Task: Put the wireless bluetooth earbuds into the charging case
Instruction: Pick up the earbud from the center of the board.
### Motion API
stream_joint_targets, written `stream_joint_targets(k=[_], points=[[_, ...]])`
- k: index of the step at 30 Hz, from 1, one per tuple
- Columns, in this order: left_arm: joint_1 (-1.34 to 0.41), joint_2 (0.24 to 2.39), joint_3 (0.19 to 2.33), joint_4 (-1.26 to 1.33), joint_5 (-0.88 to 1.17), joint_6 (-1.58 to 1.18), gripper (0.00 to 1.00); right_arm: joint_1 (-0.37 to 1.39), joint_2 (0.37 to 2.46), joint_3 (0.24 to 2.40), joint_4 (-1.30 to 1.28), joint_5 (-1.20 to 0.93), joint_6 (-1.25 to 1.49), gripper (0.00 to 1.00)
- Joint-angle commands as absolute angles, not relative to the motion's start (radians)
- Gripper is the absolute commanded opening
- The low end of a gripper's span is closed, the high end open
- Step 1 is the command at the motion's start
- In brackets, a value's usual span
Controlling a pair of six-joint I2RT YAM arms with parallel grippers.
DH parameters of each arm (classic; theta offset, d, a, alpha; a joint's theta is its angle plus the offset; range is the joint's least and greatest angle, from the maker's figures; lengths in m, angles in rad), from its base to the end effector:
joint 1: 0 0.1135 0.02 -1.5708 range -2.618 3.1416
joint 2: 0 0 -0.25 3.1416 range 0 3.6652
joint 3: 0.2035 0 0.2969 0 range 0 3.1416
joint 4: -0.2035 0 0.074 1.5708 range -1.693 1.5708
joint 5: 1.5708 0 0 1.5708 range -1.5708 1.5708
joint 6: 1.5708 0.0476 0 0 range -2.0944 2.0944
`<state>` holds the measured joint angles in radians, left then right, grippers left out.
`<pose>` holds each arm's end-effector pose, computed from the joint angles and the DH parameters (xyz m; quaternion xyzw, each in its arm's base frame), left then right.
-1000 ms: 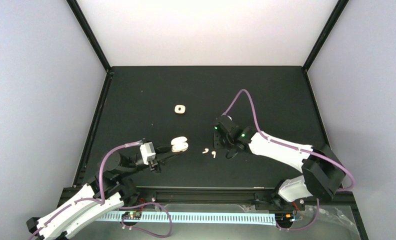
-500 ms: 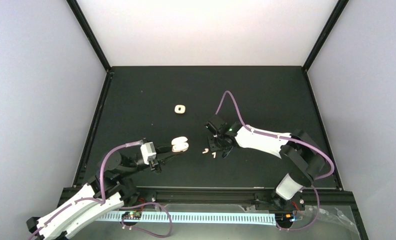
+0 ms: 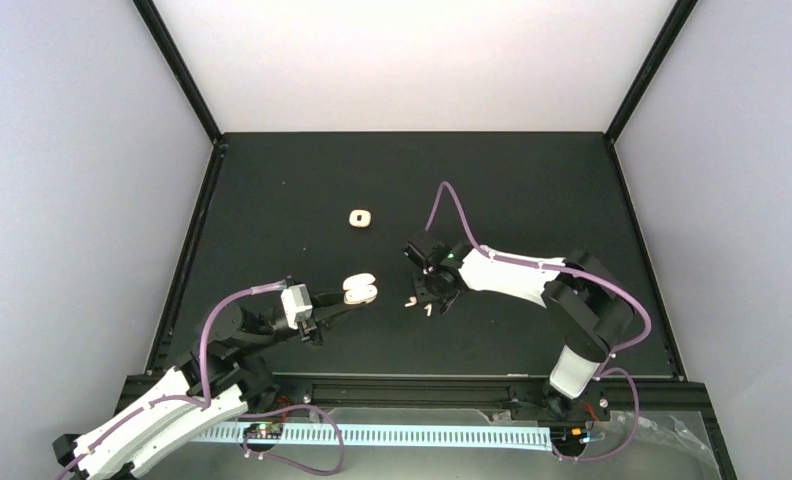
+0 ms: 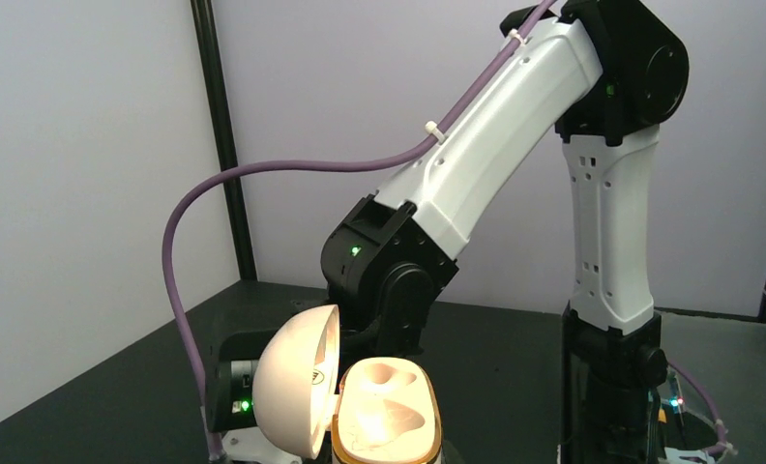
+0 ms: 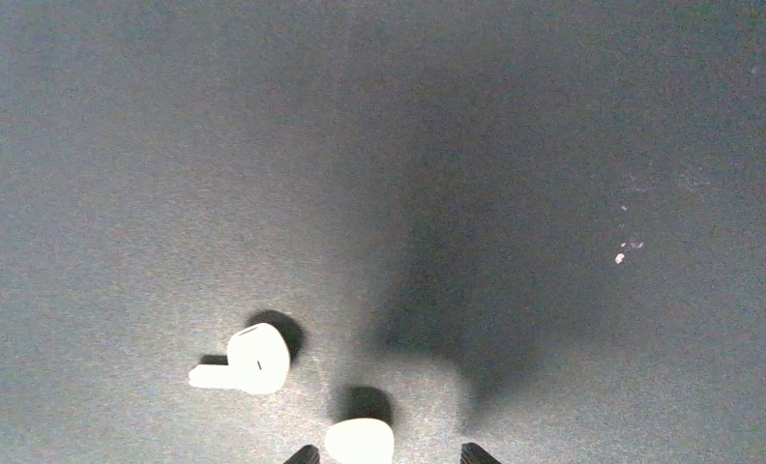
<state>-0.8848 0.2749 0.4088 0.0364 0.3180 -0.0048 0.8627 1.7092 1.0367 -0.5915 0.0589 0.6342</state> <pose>0.1006 -0.1464 0.2999 0.3806 0.5241 -0.4170 0.6377 0.2337 0.2686 0.1111 -0.1081 0.9819 0.0826 0.1317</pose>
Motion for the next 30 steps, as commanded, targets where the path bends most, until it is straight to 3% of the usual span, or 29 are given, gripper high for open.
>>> stream_joint_targets(k=[1,17,30], points=[[-0.887,0.261,0.44,0.034,0.333,-0.016,0.02,0.868,1.729,1.059,-0.618,0.097,0.646,0.37],[-0.887,0.252,0.44,0.036,0.334,-0.017,0.02,0.885,1.779,1.1,-0.625,0.104,0.661,0.38],[-0.887,0.247,0.44,0.037,0.336,-0.018,0.02,0.912,1.792,1.098,-0.639,0.115,0.684,0.3]])
